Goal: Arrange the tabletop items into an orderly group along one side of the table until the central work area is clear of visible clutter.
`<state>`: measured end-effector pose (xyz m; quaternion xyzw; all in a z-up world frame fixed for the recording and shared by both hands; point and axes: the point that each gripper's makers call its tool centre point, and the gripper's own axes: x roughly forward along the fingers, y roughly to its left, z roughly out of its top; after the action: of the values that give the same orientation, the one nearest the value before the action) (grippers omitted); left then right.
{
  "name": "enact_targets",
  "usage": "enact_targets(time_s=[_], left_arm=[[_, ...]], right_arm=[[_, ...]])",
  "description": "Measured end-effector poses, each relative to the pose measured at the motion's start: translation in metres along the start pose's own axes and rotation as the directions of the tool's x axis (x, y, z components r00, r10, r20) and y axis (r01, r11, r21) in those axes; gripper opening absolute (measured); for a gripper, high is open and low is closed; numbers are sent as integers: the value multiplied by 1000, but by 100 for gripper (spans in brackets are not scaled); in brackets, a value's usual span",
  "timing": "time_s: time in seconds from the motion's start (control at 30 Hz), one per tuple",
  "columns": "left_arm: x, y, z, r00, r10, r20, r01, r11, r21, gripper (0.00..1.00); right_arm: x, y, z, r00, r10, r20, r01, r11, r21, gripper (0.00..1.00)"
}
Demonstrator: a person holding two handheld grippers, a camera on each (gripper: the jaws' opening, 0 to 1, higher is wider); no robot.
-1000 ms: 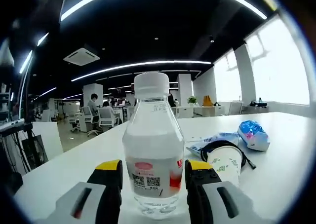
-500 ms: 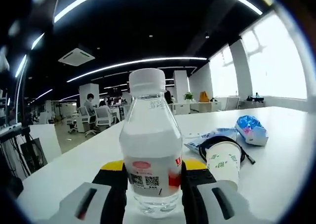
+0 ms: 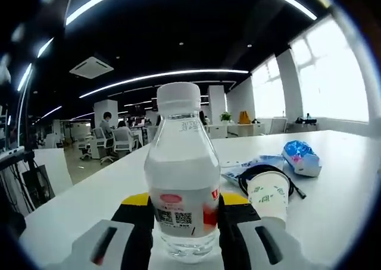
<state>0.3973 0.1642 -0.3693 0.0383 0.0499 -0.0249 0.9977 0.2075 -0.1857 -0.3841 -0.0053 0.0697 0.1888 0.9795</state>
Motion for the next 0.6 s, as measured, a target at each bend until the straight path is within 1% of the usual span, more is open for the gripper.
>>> enact_targets(time_s=[0.1,0.2,0.27,0.33,0.5,0.57,0.6], left_arm=[[0,-1,0,999,-44,17,44,999,-2,40],[0,-5,1,992,-125,29,125,992,-10,39],[0,-8,2,982,-184,42,184,983,4,39],[0,-11,2,967,-249,63,249,969,10,39],[0,-12,2,942,-329,70,328,944,22,39],[-1,-13,3,936,-346,68,345,938,28,39],[-1,-15,3,929,-364,67,363,931,35,39]], right_arm=[[-1,-1,0,1000,-5,-7,5,1000,-6,30],[-1,-4,-2,1000,-15,-17,15,1000,-12,30],[-1,-4,-2,1000,-19,-19,19,1000,-14,30],[1,-6,-6,999,-25,-44,24,1000,-20,30],[2,-4,-5,998,-28,-49,27,999,-22,30],[3,-2,-3,999,-27,-47,26,999,-27,30],[3,-2,-3,999,-26,-48,24,999,-29,30]])
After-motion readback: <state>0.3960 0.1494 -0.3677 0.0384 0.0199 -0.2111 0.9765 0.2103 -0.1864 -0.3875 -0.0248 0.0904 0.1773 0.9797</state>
